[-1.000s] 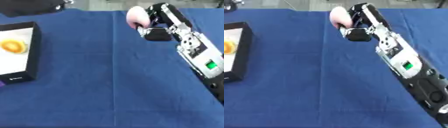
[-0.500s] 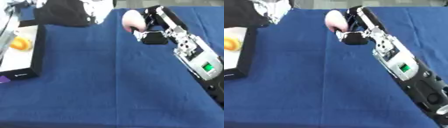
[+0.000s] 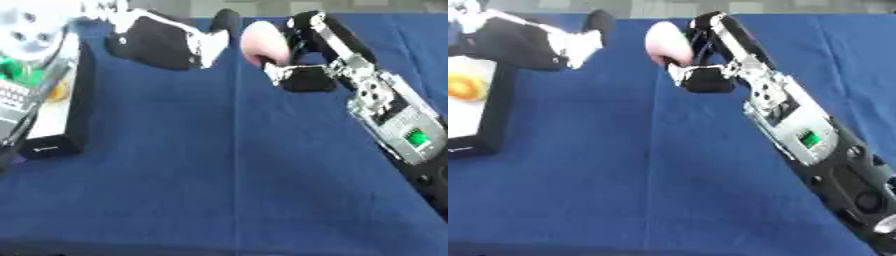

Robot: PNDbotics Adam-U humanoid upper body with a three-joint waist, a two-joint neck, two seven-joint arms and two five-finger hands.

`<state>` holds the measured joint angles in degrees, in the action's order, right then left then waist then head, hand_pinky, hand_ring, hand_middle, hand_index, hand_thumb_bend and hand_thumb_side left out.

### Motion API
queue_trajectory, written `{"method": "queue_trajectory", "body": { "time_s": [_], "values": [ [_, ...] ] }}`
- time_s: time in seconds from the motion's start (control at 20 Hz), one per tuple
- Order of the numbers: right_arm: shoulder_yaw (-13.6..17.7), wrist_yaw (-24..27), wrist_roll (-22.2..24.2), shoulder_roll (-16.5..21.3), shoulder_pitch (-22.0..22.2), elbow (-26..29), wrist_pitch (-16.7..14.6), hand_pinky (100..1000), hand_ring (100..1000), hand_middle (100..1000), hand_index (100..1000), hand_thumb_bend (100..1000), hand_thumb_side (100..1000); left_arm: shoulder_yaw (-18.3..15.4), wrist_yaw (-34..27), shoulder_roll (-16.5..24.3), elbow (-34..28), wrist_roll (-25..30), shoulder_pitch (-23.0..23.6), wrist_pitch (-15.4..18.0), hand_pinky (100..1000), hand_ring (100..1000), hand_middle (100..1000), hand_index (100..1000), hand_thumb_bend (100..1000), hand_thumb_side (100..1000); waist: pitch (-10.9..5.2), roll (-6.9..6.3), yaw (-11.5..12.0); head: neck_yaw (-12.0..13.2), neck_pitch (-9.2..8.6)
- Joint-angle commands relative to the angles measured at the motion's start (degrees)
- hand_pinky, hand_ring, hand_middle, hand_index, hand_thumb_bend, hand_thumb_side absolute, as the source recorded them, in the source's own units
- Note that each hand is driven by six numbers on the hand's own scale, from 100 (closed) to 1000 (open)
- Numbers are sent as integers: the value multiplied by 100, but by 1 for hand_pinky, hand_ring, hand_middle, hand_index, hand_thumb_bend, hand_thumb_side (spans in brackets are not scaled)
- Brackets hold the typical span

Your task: Pick up the objects with one hand, pass them to the other hand, and then place them into the box on the other side of the table.

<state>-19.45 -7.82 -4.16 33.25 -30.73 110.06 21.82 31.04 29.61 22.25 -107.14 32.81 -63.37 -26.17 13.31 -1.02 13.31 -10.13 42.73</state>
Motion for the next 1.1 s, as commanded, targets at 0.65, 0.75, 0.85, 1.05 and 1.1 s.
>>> {"method": "queue_trajectory", "body": {
  "time_s": [0.65,0.75,0.85,1.05,1.1],
  "values": [
    [-35,13,-12,239,195,453,-226,397,497,522,469,100,100,123,405,-135,421,914,-215,488,856,802,760,857,100,432,-134,-7,-15,90,-34],
    [-55,5,14,240,195,453,-258,397,497,522,469,100,100,127,368,-141,446,973,-210,531,855,802,759,856,100,429,-131,-7,-20,97,-43],
    [-79,-7,49,238,194,453,-281,398,497,522,469,100,100,139,385,-152,468,986,-204,556,855,802,759,856,100,414,-128,-4,-27,104,-58],
    [-120,-39,112,238,195,453,-301,398,497,522,468,100,100,169,352,-168,483,1030,-175,598,855,802,757,856,100,454,-122,-4,-32,102,-39],
    [-125,-44,121,239,195,453,-305,398,497,522,468,100,100,172,334,-167,475,1056,-172,605,856,803,758,857,100,463,-122,-4,-32,100,-28]
  ]
}}
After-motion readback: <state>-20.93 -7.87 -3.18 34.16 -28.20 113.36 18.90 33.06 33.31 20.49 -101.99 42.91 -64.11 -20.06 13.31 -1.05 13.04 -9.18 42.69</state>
